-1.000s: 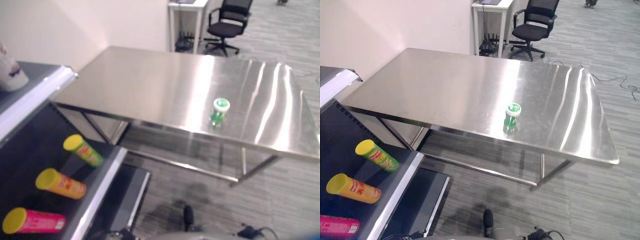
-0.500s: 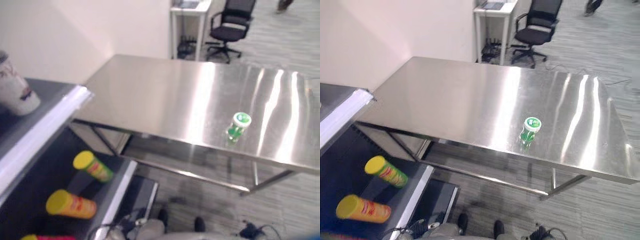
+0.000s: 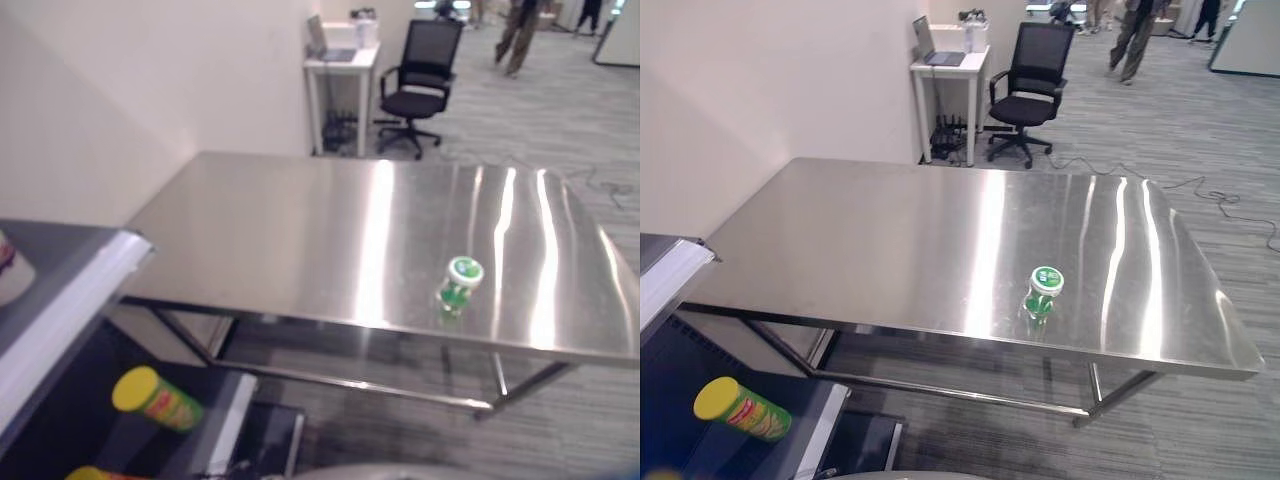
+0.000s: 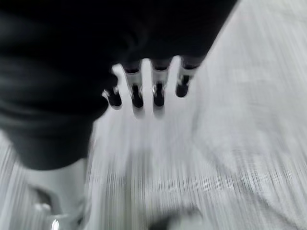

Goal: Put the goods on the table back onto the shelves and tidy them up.

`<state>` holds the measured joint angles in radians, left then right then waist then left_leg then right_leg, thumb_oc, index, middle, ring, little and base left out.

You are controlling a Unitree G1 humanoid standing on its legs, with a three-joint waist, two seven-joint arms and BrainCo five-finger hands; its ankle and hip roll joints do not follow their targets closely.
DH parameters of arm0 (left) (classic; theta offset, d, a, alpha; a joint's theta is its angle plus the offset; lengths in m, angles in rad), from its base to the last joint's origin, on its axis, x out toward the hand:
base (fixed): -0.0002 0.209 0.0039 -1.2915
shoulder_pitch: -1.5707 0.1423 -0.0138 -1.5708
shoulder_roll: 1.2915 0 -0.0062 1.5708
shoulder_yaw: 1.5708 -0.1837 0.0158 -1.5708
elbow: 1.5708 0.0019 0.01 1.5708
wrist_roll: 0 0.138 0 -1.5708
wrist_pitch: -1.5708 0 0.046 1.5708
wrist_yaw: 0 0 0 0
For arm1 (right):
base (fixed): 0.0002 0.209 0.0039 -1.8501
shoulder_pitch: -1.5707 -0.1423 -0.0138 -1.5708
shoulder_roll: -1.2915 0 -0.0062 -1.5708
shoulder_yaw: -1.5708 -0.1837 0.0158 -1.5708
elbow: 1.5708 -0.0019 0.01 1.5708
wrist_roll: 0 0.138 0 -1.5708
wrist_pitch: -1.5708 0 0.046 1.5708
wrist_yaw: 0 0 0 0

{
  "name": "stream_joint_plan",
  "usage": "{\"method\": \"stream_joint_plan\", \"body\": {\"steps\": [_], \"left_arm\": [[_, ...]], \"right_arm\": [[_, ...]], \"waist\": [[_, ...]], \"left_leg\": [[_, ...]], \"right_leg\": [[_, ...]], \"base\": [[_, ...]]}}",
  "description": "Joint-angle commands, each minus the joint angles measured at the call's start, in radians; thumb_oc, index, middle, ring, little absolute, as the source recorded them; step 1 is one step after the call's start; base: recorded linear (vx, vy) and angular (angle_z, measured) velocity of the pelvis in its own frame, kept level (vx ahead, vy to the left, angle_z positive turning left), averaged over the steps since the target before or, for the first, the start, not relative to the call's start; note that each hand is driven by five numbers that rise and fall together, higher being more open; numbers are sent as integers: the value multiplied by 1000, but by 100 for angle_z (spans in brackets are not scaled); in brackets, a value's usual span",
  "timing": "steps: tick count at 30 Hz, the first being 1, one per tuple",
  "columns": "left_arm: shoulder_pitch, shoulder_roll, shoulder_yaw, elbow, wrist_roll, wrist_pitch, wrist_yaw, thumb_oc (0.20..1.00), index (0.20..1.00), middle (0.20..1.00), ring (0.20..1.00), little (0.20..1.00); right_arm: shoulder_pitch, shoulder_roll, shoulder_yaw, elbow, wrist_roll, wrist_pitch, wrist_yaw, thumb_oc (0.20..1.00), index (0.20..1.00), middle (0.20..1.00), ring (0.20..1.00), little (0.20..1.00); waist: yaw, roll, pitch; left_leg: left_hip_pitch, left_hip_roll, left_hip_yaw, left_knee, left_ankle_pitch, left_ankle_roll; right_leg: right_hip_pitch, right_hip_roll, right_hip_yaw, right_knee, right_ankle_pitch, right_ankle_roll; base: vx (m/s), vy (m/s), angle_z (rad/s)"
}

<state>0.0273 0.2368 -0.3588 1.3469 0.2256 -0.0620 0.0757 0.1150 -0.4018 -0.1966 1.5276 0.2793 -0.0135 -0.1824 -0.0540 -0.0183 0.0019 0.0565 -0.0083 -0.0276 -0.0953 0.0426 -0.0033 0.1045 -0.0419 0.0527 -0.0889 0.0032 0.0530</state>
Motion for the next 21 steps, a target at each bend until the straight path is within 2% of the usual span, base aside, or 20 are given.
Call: {"method": "stream_joint_plan", "body": {"steps": [1,2,3,4,5,7,8,9,10,11,12,13,14,15,17,18,19,20,21], "left_arm": [[-60,-33,-19,73,36,-3,-21,1000,1000,1000,1000,1000],[-58,-30,-5,93,21,-1,-35,1000,1000,1000,1000,1000],[-56,-28,3,101,14,1,-38,1000,1000,1000,1000,1000],[-56,-28,2,101,14,1,-38,1000,1000,1000,1000,1000],[-53,-23,19,114,7,6,-44,1000,1000,1000,1000,1000],[-44,-19,35,123,9,9,-46,1000,1000,1000,1000,1000],[-44,-19,35,123,9,9,-46,1000,1000,1000,1000,1000],[-37,-19,53,125,13,12,-45,1000,1000,1000,1000,1000],[-29,-21,66,119,18,13,-42,1000,1000,1000,1000,1000],[-28,-19,64,119,18,14,-42,1000,1000,1000,1000,1000],[-24,-22,77,111,23,15,-41,1000,1000,1000,1000,1000],[-15,-40,106,91,32,15,-31,1000,1000,1000,1000,1000],[-15,-39,105,91,32,15,-31,1000,1000,1000,1000,1000],[-14,-48,106,68,43,8,-26,1000,1000,1000,1000,1000],[-15,-44,97,45,63,1,-34,1000,1000,1000,1000,1000],[-15,-43,97,45,63,1,-34,1000,1000,1000,1000,1000],[-13,-33,78,17,89,-6,-49,1000,1000,1000,1000,1000],[-9,-25,74,6,102,-9,-61,1000,1000,1000,1000,1000],[-9,-25,74,5,102,-8,-61,1000,1000,1000,1000,1000]], "right_arm": [[24,-121,-73,69,191,-19,-28,1000,1000,1000,1000,1000],[46,-201,-151,42,268,-31,-16,1000,1000,1000,1000,1000],[59,-238,-187,7,297,-46,-23,1000,1000,1000,1000,1000],[59,-238,-188,7,297,-46,-23,1000,1000,1000,1000,1000],[87,-293,-272,-47,336,-77,-46,1000,1000,1000,1000,1000],[107,-343,-361,-115,393,-113,-83,1000,1000,1000,1000,1000],[108,-343,-362,-116,393,-113,-83,1000,1000,1000,1000,1000],[133,-364,-385,-265,339,-151,-152,1000,1000,1000,1000,1000],[164,-350,-395,-469,249,-163,-222,1000,1000,1000,1000,1000],[169,-344,-399,-479,244,-158,-228,1000,1000,1000,1000,1000],[192,-323,-417,-668,152,-154,-281,1000,1000,1000,1000,1000],[203,-283,-436,-1004,-18,-177,-350,1000,1000,1000,1000,1000],[208,-275,-440,-1017,-25,-170,-353,1000,1000,1000,1000,1000],[189,-270,-440,-1184,-145,-199,-358,1000,1000,1000,1000,1000],[179,-293,-422,-1321,-248,-188,-309,1000,1000,1000,1000,1000],[180,-291,-422,-1323,-249,-186,-309,1000,1000,1000,1000,1000],[162,-348,-409,-1487,-351,-182,-248,1000,1000,1000,1000,1000],[157,-382,-412,-1581,-384,-187,-193,1000,1000,1000,1000,1000],[159,-379,-415,-1586,-384,-183,-190,1000,1000,1000,1000,1000]], "waist": [[-4,5,23],[-12,-4,19],[-16,-10,18],[-15,-9,18],[-24,-17,15],[-31,-20,9],[-30,-20,9],[-36,-19,5],[-40,-18,5],[-39,-17,1],[-41,-15,-2],[-47,-8,-1],[-46,-6,-4],[-44,-4,-2],[-39,-4,-2],[-39,-2,-3],[-30,-3,1],[-26,-5,1],[-26,-4,-1]], "left_leg": [[59,21,5,8,-113,-18],[61,24,13,8,-115,-20],[62,25,18,8,-115,-21],[62,25,18,8,-115,-21],[62,27,22,8,-116,-23],[62,28,25,8,-118,-23],[62,29,25,8,-119,-23],[63,28,24,8,-120,-23],[61,27,24,8,-115,-23],[62,28,22,8,-122,-22],[63,27,21,8,-125,-21],[61,24,19,8,-118,-18],[65,26,18,8,-128,-16],[64,24,19,8,-120,-13],[69,25,23,8,-119,-11],[73,26,22,8,-129,-10],[77,27,25,8,-123,-9],[78,27,24,8,-122,-9],[79,28,22,8,-128,-8]], "right_leg": [[-60,47,43,2,25,30],[-62,50,52,2,26,33],[-63,50,55,2,28,34],[-63,50,55,2,28,34],[-64,51,61,2,30,36],[-66,52,64,2,29,37],[-66,52,64,2,29,37],[-66,52,63,2,29,38],[-67,51,62,2,34,36],[-66,51,62,2,28,37],[-65,51,60,2,26,37],[-68,48,59,2,34,33],[-64,50,59,2,25,34],[-67,49,60,2,34,29],[-65,50,64,3,34,28],[-61,51,64,3,26,29],[-60,51,62,5,30,27],[-58,50,60,4,29,28],[-56,51,60,3,24,29]], "base": [[22,-16,-26],[38,-14,-16],[12,-19,-14],[4,-18,-14],[2,-14,-17],[9,-13,-20],[13,-15,-10],[0,0,0],[0,0,0],[12,-11,-5],[7,-15,-4],[17,-13,-4],[-24,-10,-6],[40,10,-5],[19,5,4],[-24,0,10],[12,1,7],[1,-1,6],[0,0,0]]}}
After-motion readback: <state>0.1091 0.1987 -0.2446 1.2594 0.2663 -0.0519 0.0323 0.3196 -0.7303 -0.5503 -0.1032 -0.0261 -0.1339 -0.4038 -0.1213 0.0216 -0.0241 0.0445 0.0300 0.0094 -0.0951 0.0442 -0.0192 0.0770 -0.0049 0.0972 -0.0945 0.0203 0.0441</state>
